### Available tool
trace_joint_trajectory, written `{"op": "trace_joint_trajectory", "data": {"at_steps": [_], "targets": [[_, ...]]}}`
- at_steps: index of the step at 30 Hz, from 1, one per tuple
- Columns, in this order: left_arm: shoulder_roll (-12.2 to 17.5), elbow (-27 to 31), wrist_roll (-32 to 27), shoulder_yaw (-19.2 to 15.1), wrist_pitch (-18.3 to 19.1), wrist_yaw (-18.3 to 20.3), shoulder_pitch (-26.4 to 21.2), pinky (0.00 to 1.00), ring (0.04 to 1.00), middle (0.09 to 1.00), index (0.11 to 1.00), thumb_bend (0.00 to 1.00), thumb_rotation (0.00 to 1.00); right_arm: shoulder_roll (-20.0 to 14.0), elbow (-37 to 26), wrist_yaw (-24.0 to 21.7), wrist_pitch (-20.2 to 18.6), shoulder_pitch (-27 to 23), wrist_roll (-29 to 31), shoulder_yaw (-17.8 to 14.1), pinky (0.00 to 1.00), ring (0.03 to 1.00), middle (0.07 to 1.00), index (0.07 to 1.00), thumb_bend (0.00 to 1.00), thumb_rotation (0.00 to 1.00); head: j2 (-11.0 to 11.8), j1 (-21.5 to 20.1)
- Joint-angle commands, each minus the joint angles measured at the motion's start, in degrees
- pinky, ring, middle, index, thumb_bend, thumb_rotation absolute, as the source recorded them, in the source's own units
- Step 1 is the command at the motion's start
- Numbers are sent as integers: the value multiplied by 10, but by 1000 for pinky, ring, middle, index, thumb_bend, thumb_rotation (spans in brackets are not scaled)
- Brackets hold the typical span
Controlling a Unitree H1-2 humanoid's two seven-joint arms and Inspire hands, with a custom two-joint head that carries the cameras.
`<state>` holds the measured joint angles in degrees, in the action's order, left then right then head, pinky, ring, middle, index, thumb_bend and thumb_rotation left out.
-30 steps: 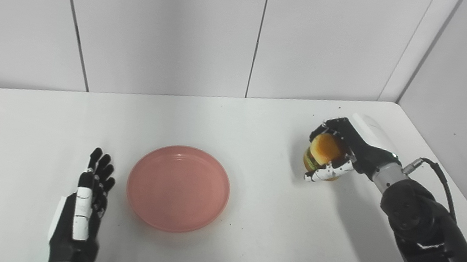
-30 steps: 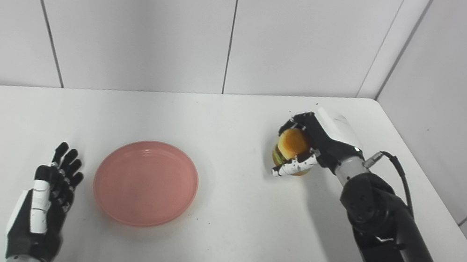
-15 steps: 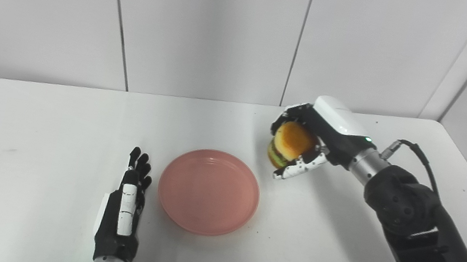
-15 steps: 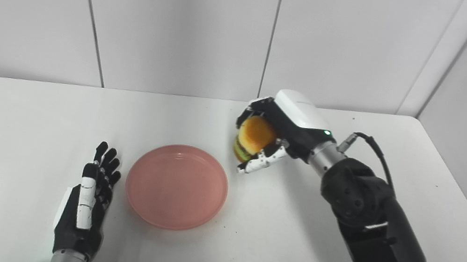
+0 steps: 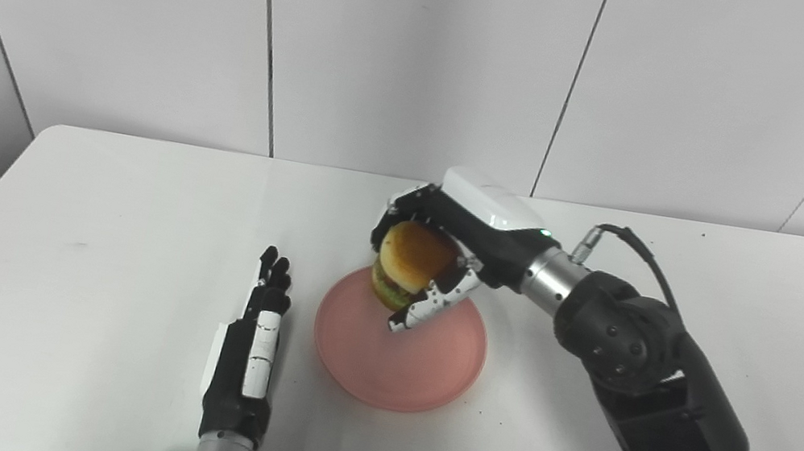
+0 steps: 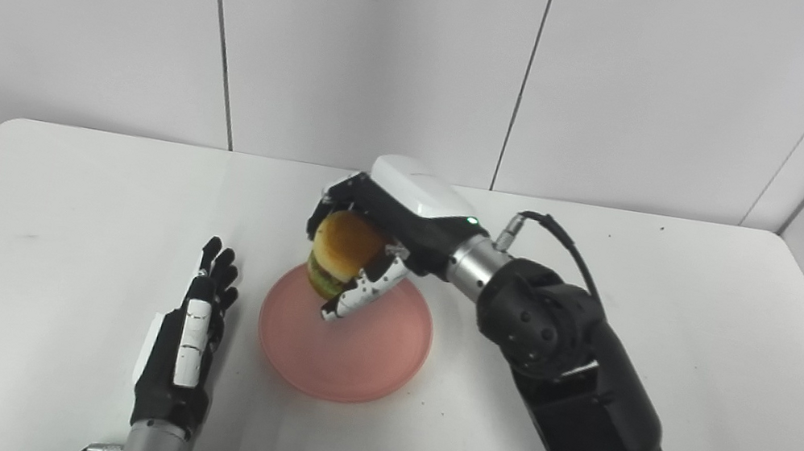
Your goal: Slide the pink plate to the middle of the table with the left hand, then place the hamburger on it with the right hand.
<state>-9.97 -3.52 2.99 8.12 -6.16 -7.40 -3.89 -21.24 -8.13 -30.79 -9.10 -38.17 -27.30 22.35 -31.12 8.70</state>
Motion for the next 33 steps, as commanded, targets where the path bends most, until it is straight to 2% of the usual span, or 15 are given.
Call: {"op": "trace_joint_trajectory", "data": {"at_steps": [1,5,8,12,22,26,27,28,29,30,31,33], "targets": [[-30,-41,2,5,-18,-5,16,1000,1000,1000,1000,721,1000,8,5,3,18,-31,0,-2,385,431,499,498,518,0,0,1],[-26,-49,10,7,-22,-11,15,1000,1000,1000,1000,725,1000,15,54,14,48,-37,-24,19,383,422,498,509,517,0,0,-2],[-23,-41,1,9,-10,0,18,1000,1000,1000,1000,759,1000,18,80,25,64,-38,-43,28,362,412,492,516,517,0,0,-5],[-23,-42,-5,9,-15,0,20,1000,1000,1000,1000,769,1000,19,101,24,64,-38,-67,35,360,416,505,508,517,0,0,-5],[-15,-48,-16,13,-24,7,21,1000,1000,1000,1000,784,1000,17,142,32,87,-29,-72,31,369,424,520,491,517,0,-1,-17],[-13,-49,-24,13,-25,14,21,1000,1000,1000,1000,792,1000,11,146,36,102,-24,-73,33,390,418,514,512,516,0,-1,-17],[-14,-49,-26,12,-25,15,21,1000,1000,1000,1000,787,1000,8,141,36,105,-21,-77,34,418,475,492,514,521,1,-1,-17],[-14,-49,-27,12,-25,15,22,1000,1000,1000,1000,785,1000,7,137,36,107,-19,-80,34,465,550,609,502,520,96,-2,-20],[-14,-45,-26,13,-19,15,23,1000,1000,1000,1000,786,1000,5,130,32,106,-16,-80,34,493,592,653,549,560,150,-2,-20],[-12,-38,-23,15,-10,15,25,1000,1000,1000,1000,795,1000,3,125,28,107,-12,-76,32,566,695,735,699,680,299,-2,-20],[-11,-34,-22,17,-4,16,26,1000,1000,1000,1000,797,1000,1,119,24,108,-8,-72,31,575,708,745,716,693,318,-2,-20],[-10,-29,-19,18,2,16,28,1000,1000,1000,1000,799,1000,-5,107,13,111,-2,-63,31,641,785,813,800,736,437,-1,-24]]}}
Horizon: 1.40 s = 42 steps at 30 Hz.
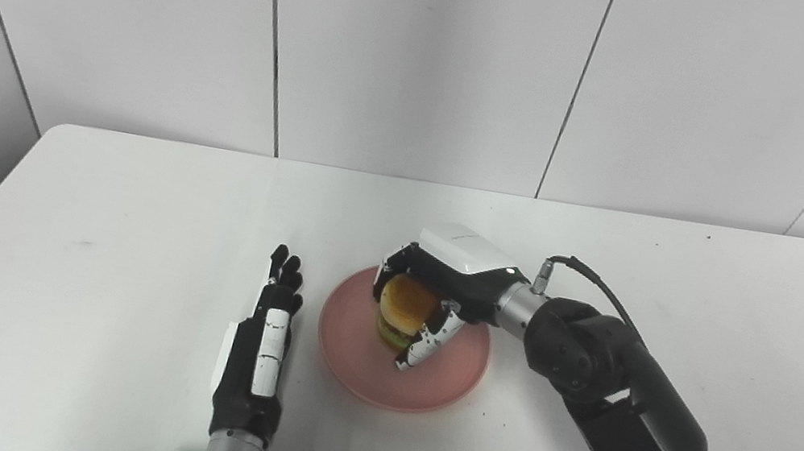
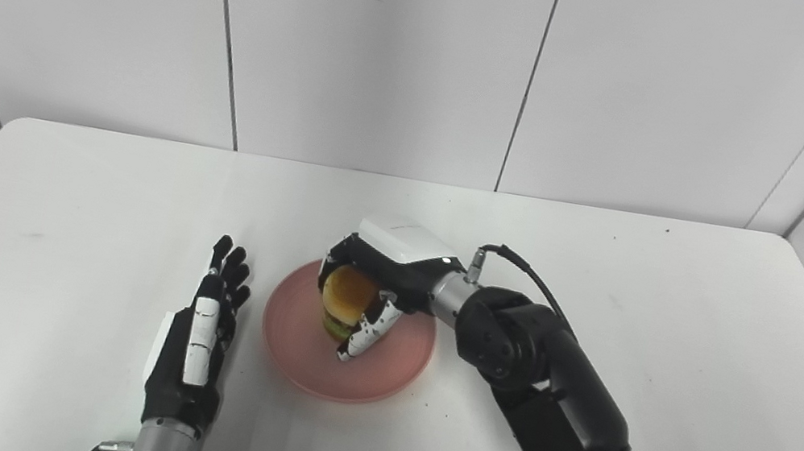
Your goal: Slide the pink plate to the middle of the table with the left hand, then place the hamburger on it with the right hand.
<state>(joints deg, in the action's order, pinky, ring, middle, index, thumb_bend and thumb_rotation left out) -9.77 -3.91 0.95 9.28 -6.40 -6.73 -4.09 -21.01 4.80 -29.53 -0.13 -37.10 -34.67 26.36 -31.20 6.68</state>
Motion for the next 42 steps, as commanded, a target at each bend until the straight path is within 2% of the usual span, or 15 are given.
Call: {"op": "trace_joint_trajectory", "data": {"at_steps": [1,7,10,11,16,19,21,24,26,29,31,34,36,38,42], "targets": [[-14,-25,2,6,2,7,30,1000,1000,1000,1000,797,1000,-12,-26,-6,26,-10,17,-9,681,819,844,834,748,486,0,-4],[-15,-34,10,4,-7,2,26,1000,1000,1000,1000,776,1000,-31,-40,-27,41,-1,25,-3,948,980,990,943,785,676,1,-5],[-16,-40,6,3,-17,3,26,1000,1000,1000,1000,773,1000,-33,-53,-31,33,3,16,-2,989,997,999,957,794,711,2,-6],[-16,-40,4,3,-17,4,26,1000,1000,1000,1000,773,1000,-34,-56,-27,34,7,13,-2,997,1000,1000,965,800,757,2,-6],[-14,-30,1,4,-4,8,28,1000,1000,1000,1000,767,1000,-40,-65,-32,34,12,4,-1,1000,1000,1000,996,820,857,2,-10],[-14,-39,4,1,-19,3,25,1000,1000,1000,1000,766,1000,-31,-71,9,48,33,10,-22,1000,1000,1000,995,833,842,-1,-14],[-12,-38,4,1,-19,5,24,1000,1000,1000,1000,767,1000,-20,-77,37,53,51,26,-44,1000,1000,1000,999,816,810,0,-15],[-11,-28,4,1,-4,6,26,1000,1000,1000,1000,760,1000,36,-92,120,60,115,98,-120,992,1000,1000,1000,789,802,1,-16],[-10,-27,2,1,-3,8,25,1000,1000,1000,1000,751,1000,68,-90,160,77,152,141,-157,963,1000,1000,1000,769,835,-1,-16],[-11,-26,-4,-3,-4,9,24,1000,1000,1000,1000,763,1000,107,-82,217,115,200,174,-193,998,1000,1000,1000,719,988,-2,-17],[-10,-27,-8,-5,-7,9,23,1000,1000,1000,1000,762,1000,125,-69,231,132,214,206,-208,1000,1000,1000,1000,705,995,-3,-20],[-11,-28,-16,-8,-9,11,22,1000,1000,1000,1000,756,1000,147,-44,236,156,227,268,-227,1000,1000,1000,1000,751,1000,-4,-22],[-11,-22,-21,-9,2,14,23,1000,1000,1000,1000,768,1000,157,-30,235,171,233,299,-235,1000,1000,1000,1000,734,1000,-4,-23],[-9,-16,-26,-9,11,17,24,1000,1000,1000,1000,780,1000,163,-30,235,170,239,316,-238,1000,1000,1000,1000,730,985,-5,-23],[-2,-13,-20,-6,8,19,26,1000,1000,1000,1000,777,1000,169,-71,245,136,267,296,-236,1000,1000,1000,1000,690,982,-8,-26]]}}
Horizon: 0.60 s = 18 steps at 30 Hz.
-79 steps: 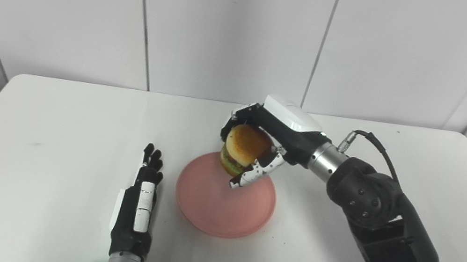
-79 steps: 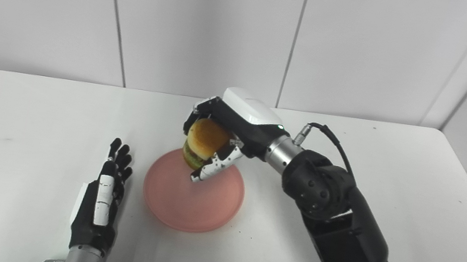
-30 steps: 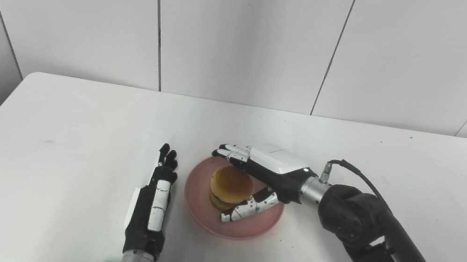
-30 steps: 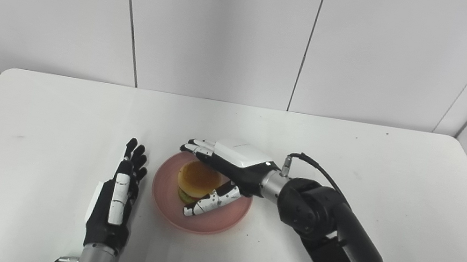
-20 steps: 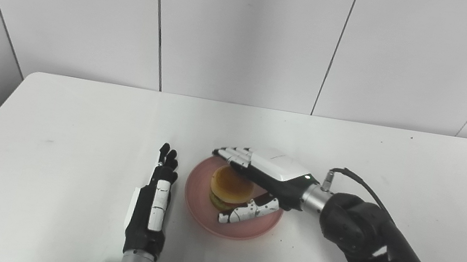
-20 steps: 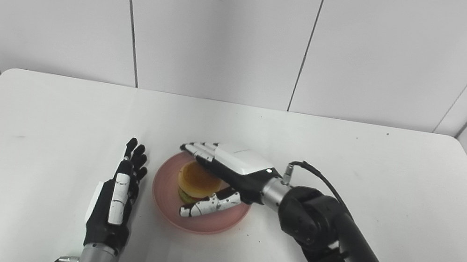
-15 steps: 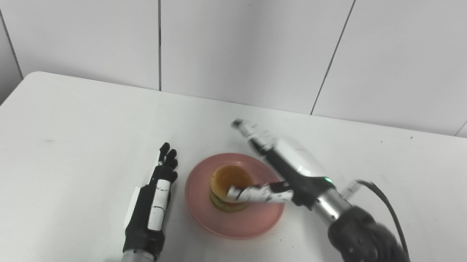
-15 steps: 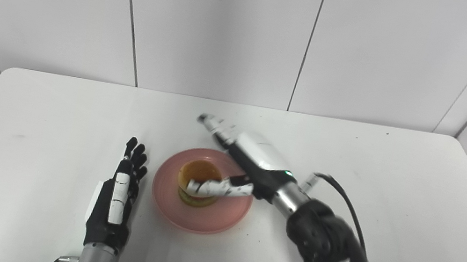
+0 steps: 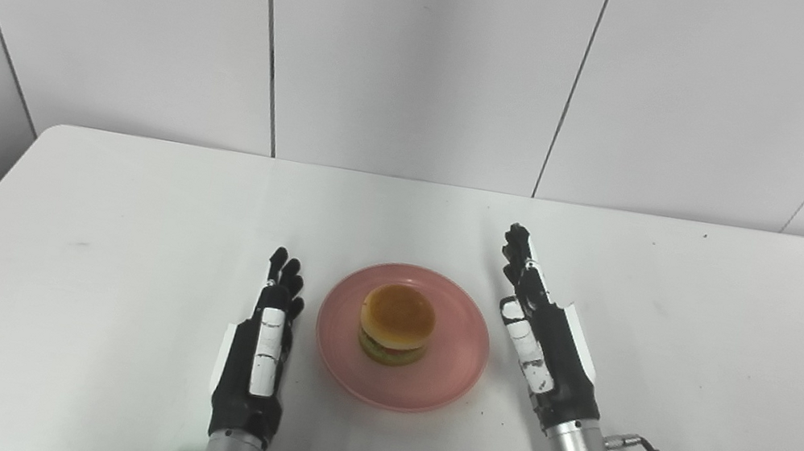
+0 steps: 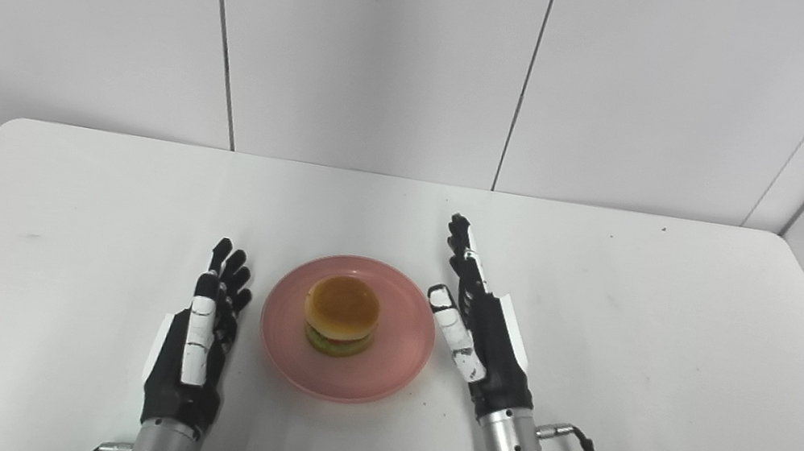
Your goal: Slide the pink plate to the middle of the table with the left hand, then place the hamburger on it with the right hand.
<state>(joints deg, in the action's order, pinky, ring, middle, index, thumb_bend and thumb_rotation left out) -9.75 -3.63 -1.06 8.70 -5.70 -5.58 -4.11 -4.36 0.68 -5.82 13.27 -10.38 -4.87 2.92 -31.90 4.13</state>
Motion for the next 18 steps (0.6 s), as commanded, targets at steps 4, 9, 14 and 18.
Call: {"op": "trace_joint_trajectory", "data": {"at_steps": [4,9,14,18], "targets": [[-1,-14,1,-3,2,11,26,1000,1000,1000,1000,782,1000,12,-61,9,-44,21,5,-1,1000,1000,1000,1000,677,942,-2,-6],[4,-10,4,-3,3,15,28,1000,1000,1000,1000,781,1000,25,-92,12,-91,43,30,-5,1000,1000,1000,1000,644,905,-2,-9],[9,-11,11,0,-1,20,27,1000,1000,1000,1000,772,1000,38,-113,19,-128,61,54,-16,1000,1000,1000,1000,619,926,-3,-7],[11,-18,23,1,-12,19,26,1000,1000,1000,1000,773,1000,42,-117,21,-150,63,64,-20,1000,1000,1000,1000,589,944,-4,-10]]}}
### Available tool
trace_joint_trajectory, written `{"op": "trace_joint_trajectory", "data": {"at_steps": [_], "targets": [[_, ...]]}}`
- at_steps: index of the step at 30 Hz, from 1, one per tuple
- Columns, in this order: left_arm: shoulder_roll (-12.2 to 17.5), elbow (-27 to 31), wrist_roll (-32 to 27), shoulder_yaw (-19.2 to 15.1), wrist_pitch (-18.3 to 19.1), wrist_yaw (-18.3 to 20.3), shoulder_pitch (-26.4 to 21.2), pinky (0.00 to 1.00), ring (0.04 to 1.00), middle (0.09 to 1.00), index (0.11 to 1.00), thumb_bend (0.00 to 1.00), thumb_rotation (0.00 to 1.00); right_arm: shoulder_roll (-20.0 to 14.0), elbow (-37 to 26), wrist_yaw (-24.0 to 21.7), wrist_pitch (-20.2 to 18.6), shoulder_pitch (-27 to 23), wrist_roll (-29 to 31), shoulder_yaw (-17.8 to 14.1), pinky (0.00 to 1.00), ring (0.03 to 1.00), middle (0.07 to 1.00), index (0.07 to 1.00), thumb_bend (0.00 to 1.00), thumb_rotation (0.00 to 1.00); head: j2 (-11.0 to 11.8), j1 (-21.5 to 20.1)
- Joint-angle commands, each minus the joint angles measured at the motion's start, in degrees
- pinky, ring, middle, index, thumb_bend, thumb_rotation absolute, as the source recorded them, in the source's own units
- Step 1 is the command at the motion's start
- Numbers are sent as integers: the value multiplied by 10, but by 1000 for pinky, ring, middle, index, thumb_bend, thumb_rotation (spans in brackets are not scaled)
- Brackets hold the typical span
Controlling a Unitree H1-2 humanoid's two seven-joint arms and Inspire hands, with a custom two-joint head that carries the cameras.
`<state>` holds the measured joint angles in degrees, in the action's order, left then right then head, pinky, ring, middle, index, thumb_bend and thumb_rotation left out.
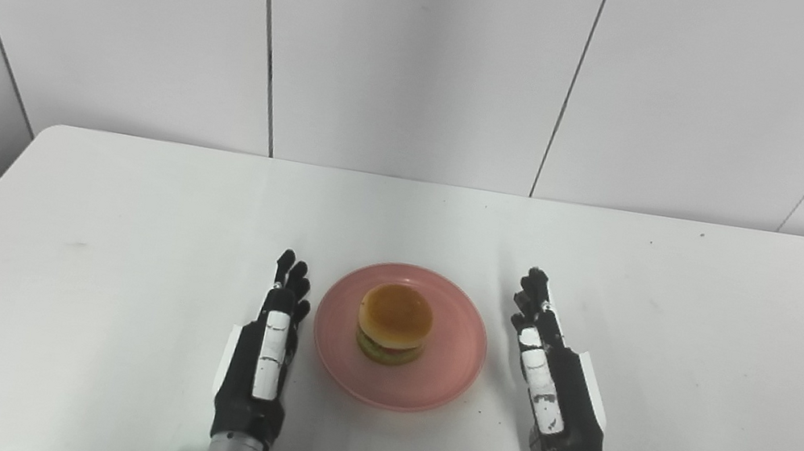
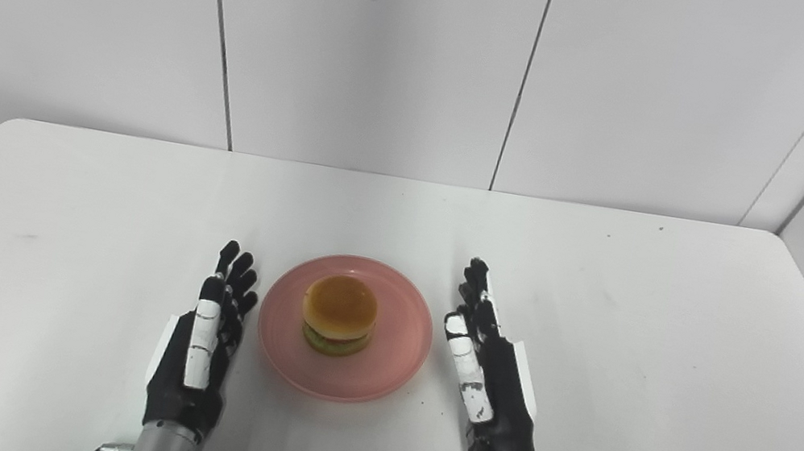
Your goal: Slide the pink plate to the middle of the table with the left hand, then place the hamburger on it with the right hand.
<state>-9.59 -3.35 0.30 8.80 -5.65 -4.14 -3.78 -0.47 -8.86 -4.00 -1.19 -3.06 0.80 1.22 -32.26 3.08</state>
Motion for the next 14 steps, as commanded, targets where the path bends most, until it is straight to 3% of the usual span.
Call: {"op": "trace_joint_trajectory", "data": {"at_steps": [1,6,10,14], "targets": [[8,-24,10,-2,-17,3,23,1000,1000,1000,1000,773,1000,1,-23,0,-13,-9,13,-3,1000,1000,1000,1000,585,949,0,0],[7,-32,15,-2,-32,3,21,1000,1000,1000,1000,775,1000,3,-19,-5,-22,-6,44,-10,1000,1000,1000,1000,547,952,1,0],[11,-19,19,2,-9,10,24,1000,1000,1000,1000,778,1000,16,-13,8,-19,-8,59,-19,1000,1000,1000,1000,537,959,0,-1],[9,-24,18,-2,-20,9,24,1000,1000,1000,1000,764,1000,12,-7,2,-16,-12,63,-15,1000,1000,1000,1000,531,984,1,-1]]}}
